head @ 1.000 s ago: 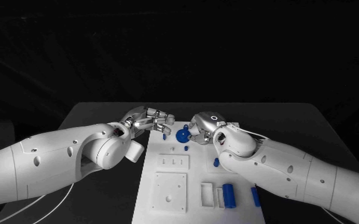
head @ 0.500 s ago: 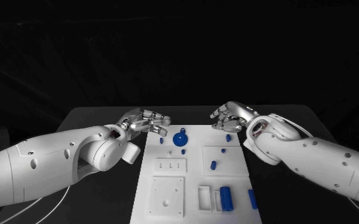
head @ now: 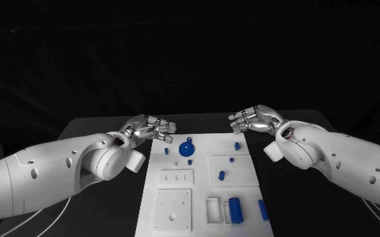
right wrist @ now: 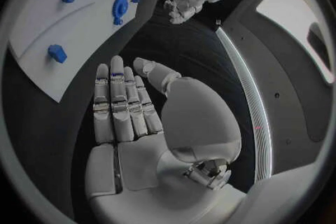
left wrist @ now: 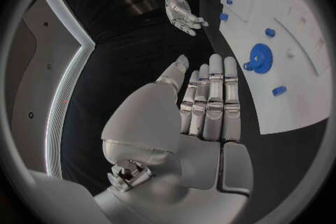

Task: Assemble the parts on the task board

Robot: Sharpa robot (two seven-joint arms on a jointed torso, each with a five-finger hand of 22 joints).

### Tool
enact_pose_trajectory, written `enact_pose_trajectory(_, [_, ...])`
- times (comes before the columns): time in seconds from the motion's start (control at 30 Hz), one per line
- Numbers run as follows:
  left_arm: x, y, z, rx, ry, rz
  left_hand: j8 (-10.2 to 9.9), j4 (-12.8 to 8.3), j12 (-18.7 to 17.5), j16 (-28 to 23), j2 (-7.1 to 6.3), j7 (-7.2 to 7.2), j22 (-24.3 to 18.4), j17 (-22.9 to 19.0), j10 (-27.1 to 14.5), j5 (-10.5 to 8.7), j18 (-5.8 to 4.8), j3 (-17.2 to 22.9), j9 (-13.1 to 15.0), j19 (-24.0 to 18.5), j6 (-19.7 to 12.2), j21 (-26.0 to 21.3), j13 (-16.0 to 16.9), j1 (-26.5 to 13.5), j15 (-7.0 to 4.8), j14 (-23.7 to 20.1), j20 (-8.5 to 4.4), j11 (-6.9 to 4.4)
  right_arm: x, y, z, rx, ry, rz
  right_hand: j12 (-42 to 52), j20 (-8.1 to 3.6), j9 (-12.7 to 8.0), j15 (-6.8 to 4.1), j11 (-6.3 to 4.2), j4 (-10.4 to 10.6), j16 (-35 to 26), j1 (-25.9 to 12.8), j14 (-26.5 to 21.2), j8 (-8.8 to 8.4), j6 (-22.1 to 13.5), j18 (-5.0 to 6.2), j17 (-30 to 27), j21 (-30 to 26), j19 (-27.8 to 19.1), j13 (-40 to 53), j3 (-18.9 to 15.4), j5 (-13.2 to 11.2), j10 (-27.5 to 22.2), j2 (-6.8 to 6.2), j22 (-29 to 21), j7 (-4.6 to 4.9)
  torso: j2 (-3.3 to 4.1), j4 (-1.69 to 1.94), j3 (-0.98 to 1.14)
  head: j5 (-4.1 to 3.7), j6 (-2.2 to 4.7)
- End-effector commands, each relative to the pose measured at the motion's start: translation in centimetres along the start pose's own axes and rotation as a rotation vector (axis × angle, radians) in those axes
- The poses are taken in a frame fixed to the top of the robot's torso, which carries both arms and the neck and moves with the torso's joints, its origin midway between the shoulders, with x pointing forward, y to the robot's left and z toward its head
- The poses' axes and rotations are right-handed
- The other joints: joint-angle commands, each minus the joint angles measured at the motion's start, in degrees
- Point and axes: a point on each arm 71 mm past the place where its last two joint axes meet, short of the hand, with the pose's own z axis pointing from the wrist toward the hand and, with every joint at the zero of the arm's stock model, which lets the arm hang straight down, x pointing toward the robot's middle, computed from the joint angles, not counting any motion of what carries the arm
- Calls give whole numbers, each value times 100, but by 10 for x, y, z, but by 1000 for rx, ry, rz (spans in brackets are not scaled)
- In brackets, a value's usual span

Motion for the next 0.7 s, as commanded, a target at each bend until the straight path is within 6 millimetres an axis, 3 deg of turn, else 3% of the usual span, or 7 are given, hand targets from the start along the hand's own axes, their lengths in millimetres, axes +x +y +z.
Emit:
enact_pose_trajectory(0.03, [2,-2,1,13,18,-2,2,4,-14,-23,-21,0,-5,-9,-43,-22,-12,-26,-6,20,-24,-34,-1,-15,23,17,18,7,-8,-4,-1,-21,-2,185,81,-178,23,-170,-87,105,164,-176,450,54,263,135,168,187,518,13,-378,150,236,-41,16,-60,1,-8,-15,-28,-1])
enact_pose_trajectory(0.23, [0,-1,1,10,14,-1,0,8,-13,-34,-28,7,-17,-12,-44,-23,-12,-34,-6,26,-50,-48,0,-21,25,20,21,9,-23,-16,-2,20,-32,86,44,-556,15,-428,-310,119,1282,-204,796,32,325,217,1988,520,1607,32,-1595,457,691,85,14,-244,1,-22,-16,-56,-14])
enact_pose_trajectory(0.3, [0,-1,1,9,14,-1,0,8,-13,-34,-28,7,-17,-12,-44,-23,-12,-34,-6,26,-50,-48,0,-21,25,20,21,9,-25,-18,-3,32,-30,64,-46,-541,11,-364,-269,15,2453,-127,-312,23,234,168,3982,518,1489,23,-2215,482,569,331,-13,-288,-1,-13,-22,-77,-11])
enact_pose_trajectory(0.43, [-1,-1,2,8,13,-1,2,10,-14,-39,-28,10,-24,-13,-45,-23,-13,-36,-6,30,-60,-56,0,-20,26,22,22,10,-25,-21,-3,59,-13,50,-44,-483,5,-385,-298,-35,2100,-273,-315,14,17,130,3760,442,1287,22,-2244,345,279,392,-58,-481,1,-8,-26,-97,-4])
enact_pose_trajectory(0.5, [-1,-1,2,7,13,0,2,10,-14,-39,-28,10,-24,-13,-45,-23,-13,-36,-6,30,-60,-56,0,-20,26,22,22,10,-25,-22,-3,66,-5,60,-40,-233,-10,-50,-302,-77,922,-319,-1091,1,-482,-9,2887,-1,612,4,-2175,231,-1004,461,-94,-587,1,-5,-27,-99,-2])
enact_pose_trajectory(0.57, [-1,-1,2,7,13,0,2,10,-14,-39,-28,10,-24,-13,-45,-23,-13,-36,-6,30,-60,-56,0,-20,26,22,22,10,-25,-22,-3,66,-5,64,-22,47,-8,308,-313,-200,8,-197,-1426,4,-520,528,1949,125,855,-7,-2139,207,-1148,414,-73,-591,0,0,-29,-106,3])
enact_pose_trajectory(0.7, [-1,-1,2,7,14,0,2,10,-14,-39,-28,10,-24,-13,-45,-23,-13,-36,-6,30,-60,-56,0,-20,26,22,22,10,-26,-22,-4,64,-12,73,71,35,20,94,-243,-221,-23,-106,-626,52,-17,823,1096,551,1447,0,-1933,151,-779,543,89,-507,1,10,-34,-116,6])
